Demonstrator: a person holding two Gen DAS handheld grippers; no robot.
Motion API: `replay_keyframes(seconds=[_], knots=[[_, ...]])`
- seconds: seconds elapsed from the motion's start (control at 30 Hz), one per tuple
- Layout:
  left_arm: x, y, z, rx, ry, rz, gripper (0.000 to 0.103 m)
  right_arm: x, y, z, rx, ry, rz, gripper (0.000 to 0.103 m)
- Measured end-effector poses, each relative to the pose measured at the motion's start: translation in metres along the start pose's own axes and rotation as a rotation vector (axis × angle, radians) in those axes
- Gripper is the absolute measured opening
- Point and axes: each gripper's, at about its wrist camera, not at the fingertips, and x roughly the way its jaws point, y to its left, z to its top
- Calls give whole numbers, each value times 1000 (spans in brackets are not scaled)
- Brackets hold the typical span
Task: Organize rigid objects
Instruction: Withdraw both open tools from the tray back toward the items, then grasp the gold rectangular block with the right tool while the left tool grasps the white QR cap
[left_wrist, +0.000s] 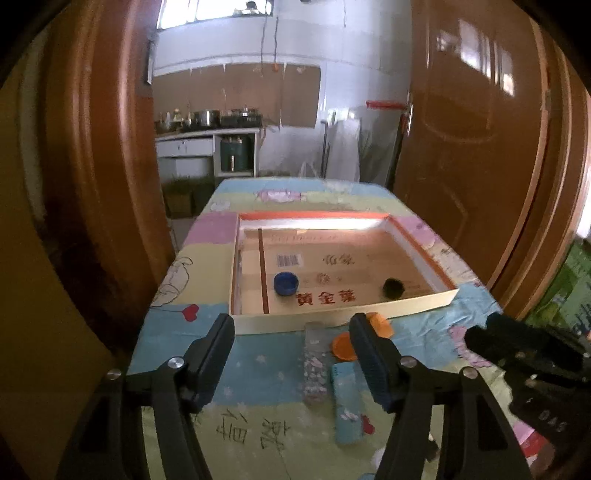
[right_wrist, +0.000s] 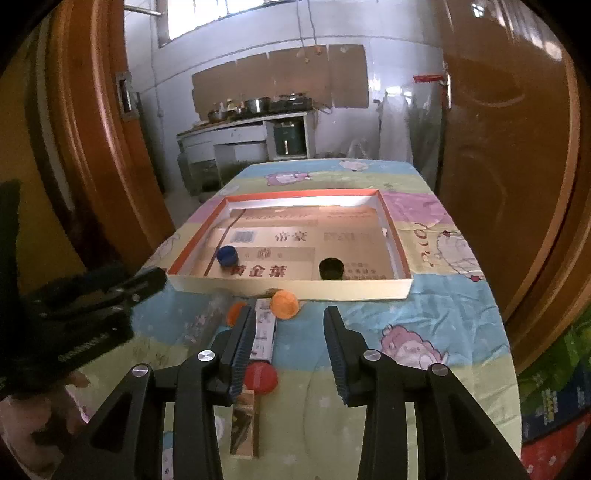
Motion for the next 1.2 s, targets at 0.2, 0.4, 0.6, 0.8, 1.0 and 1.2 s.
replay_keyframes(seconds=[0.2,0.4,0.6,0.8,1.0,1.2], knots=[[-34,0,-7,-11,-54,-15,65,-20,8,-14,-16,-18,-8,56],[-50,-5,-19,9,-51,-2,65,-31,14,-28,-49,-18,-18,59],[-41,-9,-45,20,14,-21,65,-27,15,-49,-59,23,-5,59],[-36,-9,-64,12,43,-29,65,-14,12,-65,-55,64,6,59],[-39,-9,-75,14,26,-32,65,-1,20,-74,-84,94,13,59],[-40,-4,-83,10,26,-32,65,14,26,-79,-109,123,10,59]])
